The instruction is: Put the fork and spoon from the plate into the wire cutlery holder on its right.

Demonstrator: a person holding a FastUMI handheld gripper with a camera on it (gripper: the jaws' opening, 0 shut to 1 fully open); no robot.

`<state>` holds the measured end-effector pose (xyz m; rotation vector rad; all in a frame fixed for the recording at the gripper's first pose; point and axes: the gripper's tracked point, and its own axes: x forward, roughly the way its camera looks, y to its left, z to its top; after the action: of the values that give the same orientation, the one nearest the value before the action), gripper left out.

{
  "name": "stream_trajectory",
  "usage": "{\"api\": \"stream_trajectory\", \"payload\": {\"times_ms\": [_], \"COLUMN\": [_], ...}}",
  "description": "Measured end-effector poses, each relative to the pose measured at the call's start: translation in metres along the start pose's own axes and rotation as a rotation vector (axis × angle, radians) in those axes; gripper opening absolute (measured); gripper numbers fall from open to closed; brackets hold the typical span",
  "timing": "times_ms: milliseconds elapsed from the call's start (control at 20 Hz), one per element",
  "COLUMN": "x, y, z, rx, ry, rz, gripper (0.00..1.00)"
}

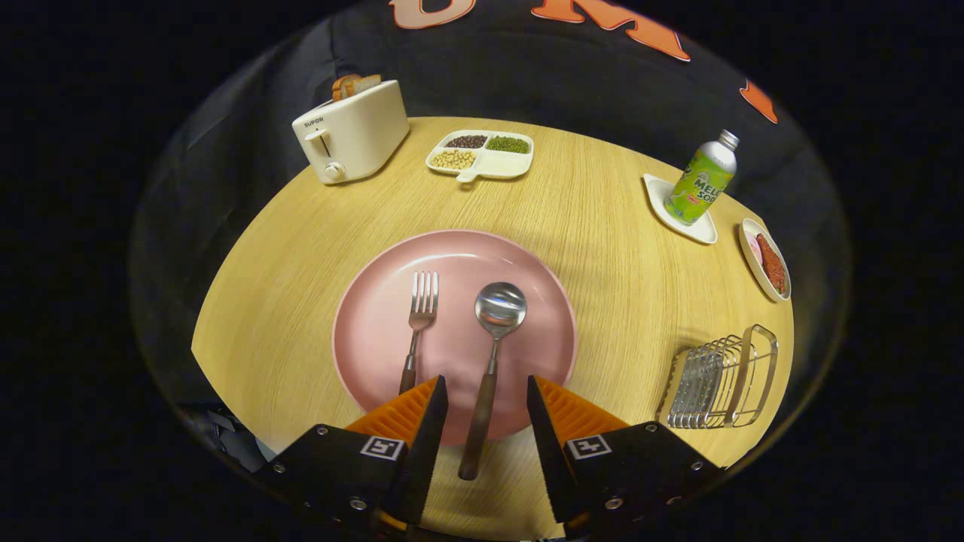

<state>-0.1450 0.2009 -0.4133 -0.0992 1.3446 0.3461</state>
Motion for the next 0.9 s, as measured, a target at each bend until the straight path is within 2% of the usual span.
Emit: {"api": "stream_trajectory", "payload": {"times_ms": [150, 350, 550, 700, 900], "x": [0.012, 0.018, 0.017, 0.011, -0.005], "y": [0.001, 0.003, 0.003, 0.004, -0.005], "z": [-0.012, -0.022, -0.018, -0.022, -0.013], "rx": [-0.023, -0.018, 0.013, 0.026, 0.038], "ry": [0.069, 0.138, 0.125, 0.132, 0.058], "rz": [0.003, 0.001, 0.012, 0.036, 0.034], "gripper": [0.42, 0.21, 0.11, 0.08, 0.07]}}
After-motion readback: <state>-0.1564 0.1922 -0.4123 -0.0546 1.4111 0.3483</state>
